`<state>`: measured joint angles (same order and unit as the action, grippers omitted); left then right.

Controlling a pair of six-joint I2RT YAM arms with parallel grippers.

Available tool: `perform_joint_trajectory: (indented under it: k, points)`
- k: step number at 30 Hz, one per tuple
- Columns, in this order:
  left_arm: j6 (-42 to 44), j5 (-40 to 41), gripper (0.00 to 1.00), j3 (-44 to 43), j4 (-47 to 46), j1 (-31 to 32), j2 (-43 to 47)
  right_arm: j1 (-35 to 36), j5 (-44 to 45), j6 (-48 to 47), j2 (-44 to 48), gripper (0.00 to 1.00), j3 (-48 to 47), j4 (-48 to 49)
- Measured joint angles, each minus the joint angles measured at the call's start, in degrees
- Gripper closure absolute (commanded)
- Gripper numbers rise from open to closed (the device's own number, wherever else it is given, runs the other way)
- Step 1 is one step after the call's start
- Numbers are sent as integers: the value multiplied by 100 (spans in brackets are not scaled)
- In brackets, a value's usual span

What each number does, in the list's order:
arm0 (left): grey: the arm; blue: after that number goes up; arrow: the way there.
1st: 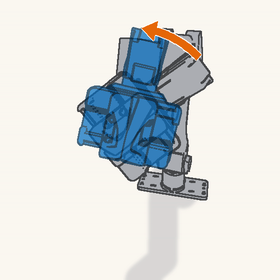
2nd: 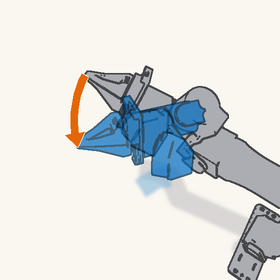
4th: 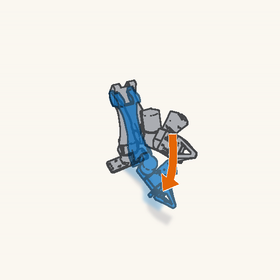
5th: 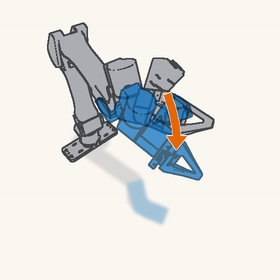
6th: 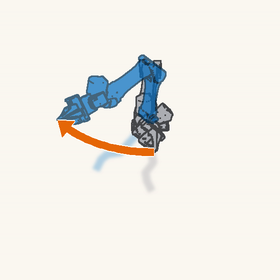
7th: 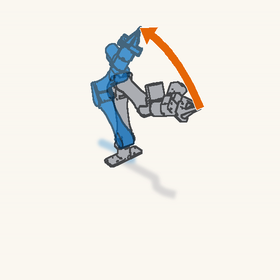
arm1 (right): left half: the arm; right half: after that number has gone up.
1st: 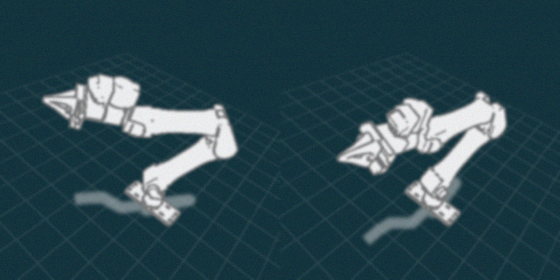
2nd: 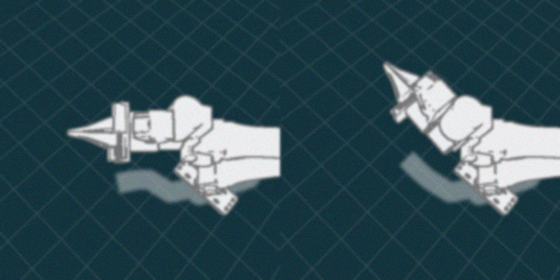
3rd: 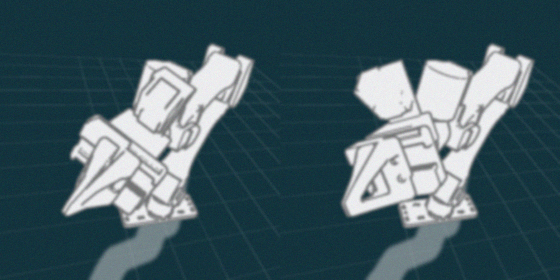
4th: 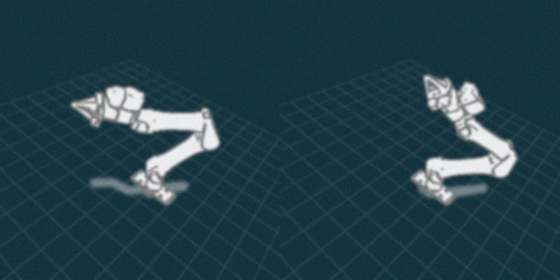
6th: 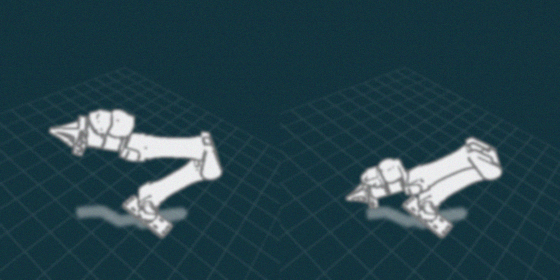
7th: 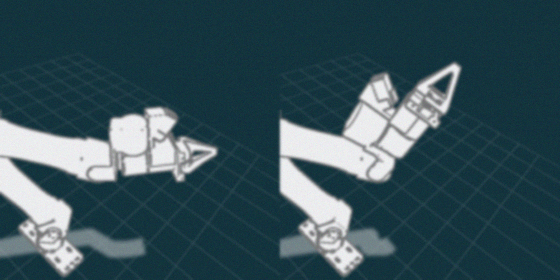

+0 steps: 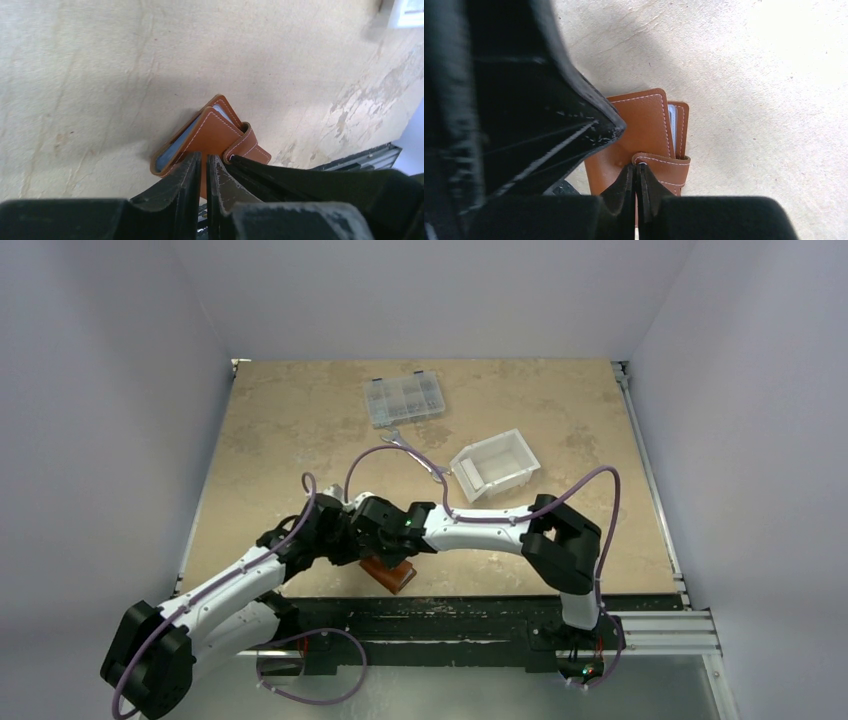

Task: Put the credit cards into the card holder
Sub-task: Close the card holder at the corner of the board, then move the card holder to the center of the board.

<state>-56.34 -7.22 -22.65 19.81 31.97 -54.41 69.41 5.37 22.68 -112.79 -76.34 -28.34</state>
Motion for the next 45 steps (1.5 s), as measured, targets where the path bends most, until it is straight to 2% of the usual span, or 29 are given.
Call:
perform_joint_trajectory:
  k: [3,6,11,13,18,23,29,34,40,45]
  points:
    - [-2,195,80,-66,306,0,210,-111,-267,9,146,78,214,240]
    - [-2,249,72,-66,442,0,247,-328,-737,66,330,69,487,588]
    - [44,245,50,-66,387,0,164,-728,-1665,162,619,53,750,1029]
    - [136,278,43,-66,339,0,127,-793,-1755,173,778,48,914,1165]
    - [365,295,39,-66,297,0,-103,-960,-1722,175,1338,45,1436,1132]
    - [549,118,41,-48,11,0,-415,-1451,-1694,173,1869,44,1869,1051]
    - [638,-286,60,127,-529,-2,-562,-1698,-1954,181,2072,46,2208,1209]
    - [592,-428,69,234,-776,-2,-632,-1692,-2341,240,2031,50,2806,1515]
    - [481,-511,68,302,-992,-2,-669,-1707,-3053,782,2046,57,3467,2662]
    - [466,-369,70,258,-944,-7,-656,-1690,-3499,1263,1779,61,3600,3386]
